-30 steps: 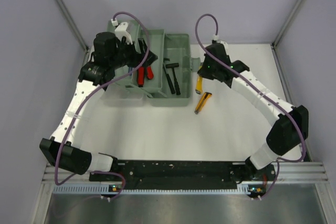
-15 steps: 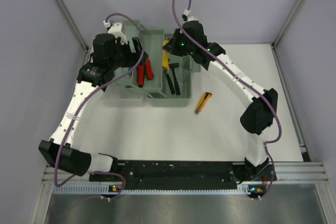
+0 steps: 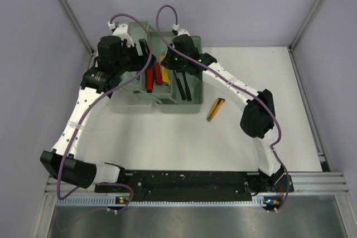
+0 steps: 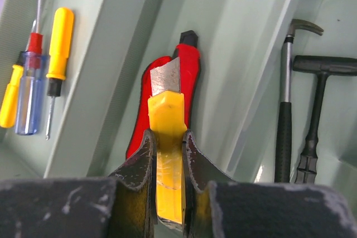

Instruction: Pack the tool kit

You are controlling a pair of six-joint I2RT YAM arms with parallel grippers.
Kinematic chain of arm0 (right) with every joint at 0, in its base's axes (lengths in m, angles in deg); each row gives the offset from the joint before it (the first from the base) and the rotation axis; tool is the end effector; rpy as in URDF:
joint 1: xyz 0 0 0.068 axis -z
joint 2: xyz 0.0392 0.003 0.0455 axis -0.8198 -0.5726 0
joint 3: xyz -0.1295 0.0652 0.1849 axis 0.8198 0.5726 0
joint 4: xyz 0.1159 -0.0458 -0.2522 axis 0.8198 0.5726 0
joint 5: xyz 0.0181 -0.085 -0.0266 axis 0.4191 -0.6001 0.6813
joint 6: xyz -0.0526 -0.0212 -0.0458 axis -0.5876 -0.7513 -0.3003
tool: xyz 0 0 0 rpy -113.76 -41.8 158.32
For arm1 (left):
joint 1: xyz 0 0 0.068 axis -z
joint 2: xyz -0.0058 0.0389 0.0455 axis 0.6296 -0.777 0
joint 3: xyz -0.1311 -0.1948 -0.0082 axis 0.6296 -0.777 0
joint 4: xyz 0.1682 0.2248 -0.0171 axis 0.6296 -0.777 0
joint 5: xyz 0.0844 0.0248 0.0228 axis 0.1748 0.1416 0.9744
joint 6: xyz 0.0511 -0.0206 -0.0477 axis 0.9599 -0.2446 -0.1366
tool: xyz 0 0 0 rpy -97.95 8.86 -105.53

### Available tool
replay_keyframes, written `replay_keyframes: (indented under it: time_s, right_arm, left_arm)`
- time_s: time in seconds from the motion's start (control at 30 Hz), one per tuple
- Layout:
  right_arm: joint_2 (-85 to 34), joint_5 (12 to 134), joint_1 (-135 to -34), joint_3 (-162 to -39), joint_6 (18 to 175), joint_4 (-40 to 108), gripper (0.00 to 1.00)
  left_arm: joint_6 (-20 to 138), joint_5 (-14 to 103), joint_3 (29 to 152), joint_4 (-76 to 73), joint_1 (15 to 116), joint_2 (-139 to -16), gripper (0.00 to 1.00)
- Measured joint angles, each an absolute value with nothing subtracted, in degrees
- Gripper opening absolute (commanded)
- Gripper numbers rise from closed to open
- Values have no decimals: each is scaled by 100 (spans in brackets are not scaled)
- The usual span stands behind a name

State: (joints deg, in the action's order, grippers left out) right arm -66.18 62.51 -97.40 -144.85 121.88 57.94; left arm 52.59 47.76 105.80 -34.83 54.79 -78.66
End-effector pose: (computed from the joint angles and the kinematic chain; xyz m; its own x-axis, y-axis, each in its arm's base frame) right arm 0.3911 0.3515 0.2976 -0.6141 0.1556 -0.7738 -0.3648 0.8134 0.4531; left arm 0.3292 -0.0984 0.3935 -0.4308 -0.1995 -0.8801 0.2242 0.9210 -0.3185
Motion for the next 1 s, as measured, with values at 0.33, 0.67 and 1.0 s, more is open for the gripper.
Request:
replay_keyframes:
  time_s: [0.33,0.67,1.0]
  right_arm:
    - [-6618,5954,-9740,-14336,12138,5726,26]
    - [-6618,5650,-9740,-14336,11987,5820,39]
    - [-6242,5359,-9643,-13772,11952,6093,42]
  left_arm:
    - [5259,4824,10580,-3483,5479,-7866,86]
    - [5259,4839,10580,-3483,5479,-7864,86]
    - [5264,4468,10580,-3474,5479,-7864,86]
